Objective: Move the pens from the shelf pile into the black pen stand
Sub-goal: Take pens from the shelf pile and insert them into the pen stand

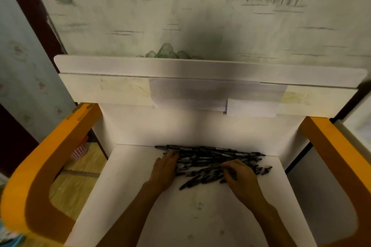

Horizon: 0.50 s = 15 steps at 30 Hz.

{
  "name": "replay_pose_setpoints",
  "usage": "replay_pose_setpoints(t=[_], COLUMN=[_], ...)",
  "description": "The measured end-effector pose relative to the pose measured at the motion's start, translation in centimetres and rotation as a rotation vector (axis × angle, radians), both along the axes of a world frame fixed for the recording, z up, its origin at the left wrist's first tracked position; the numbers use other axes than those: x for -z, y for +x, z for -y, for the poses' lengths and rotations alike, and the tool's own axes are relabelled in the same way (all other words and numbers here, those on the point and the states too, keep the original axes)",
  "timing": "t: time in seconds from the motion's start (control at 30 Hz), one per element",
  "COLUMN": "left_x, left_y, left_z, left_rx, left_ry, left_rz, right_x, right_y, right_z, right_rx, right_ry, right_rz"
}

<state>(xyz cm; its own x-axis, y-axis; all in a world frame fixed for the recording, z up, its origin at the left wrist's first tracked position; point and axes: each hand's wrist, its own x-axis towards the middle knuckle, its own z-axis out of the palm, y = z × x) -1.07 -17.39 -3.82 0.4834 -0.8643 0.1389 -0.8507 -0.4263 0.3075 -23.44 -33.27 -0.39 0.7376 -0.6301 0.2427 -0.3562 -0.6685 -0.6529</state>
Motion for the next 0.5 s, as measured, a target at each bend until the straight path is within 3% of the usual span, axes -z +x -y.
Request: replay_pose_setpoints(t=[0.13, 0.2, 0.27, 0.33, 0.5], left_x=[0.3, -0.6, -1.8, -2.4, -3.2], left_y=[0.8, 0.9, 1.0, 1.3, 1.4], left_z=[-0.6, -0.6, -0.8, -1.1, -2.2], left_rx=[-0.146, -0.233, -0.316, -0.41, -0.491], left_ry=[-0.227, -0.273, -0.286, -0.34, -0.616], left_rz=[-0.133, -0.295, -0.602, -0.796, -0.878], right_x=[-0.2, -0.2, -0.3, -0.4, -1.1], right_y=[1.0, 1.5, 2.0, 2.5, 3.2], right_z=[-0.1, -0.3, -0.5, -0.7, -1.1], right_rx=[-0.006, -0.018, -0.035, -0.044, -0.051], right_ry=[0.025, 0.019, 0.01, 0.011, 0.003], right_rz=[-0.033, -0.051, -0.05, -0.059, -0.067])
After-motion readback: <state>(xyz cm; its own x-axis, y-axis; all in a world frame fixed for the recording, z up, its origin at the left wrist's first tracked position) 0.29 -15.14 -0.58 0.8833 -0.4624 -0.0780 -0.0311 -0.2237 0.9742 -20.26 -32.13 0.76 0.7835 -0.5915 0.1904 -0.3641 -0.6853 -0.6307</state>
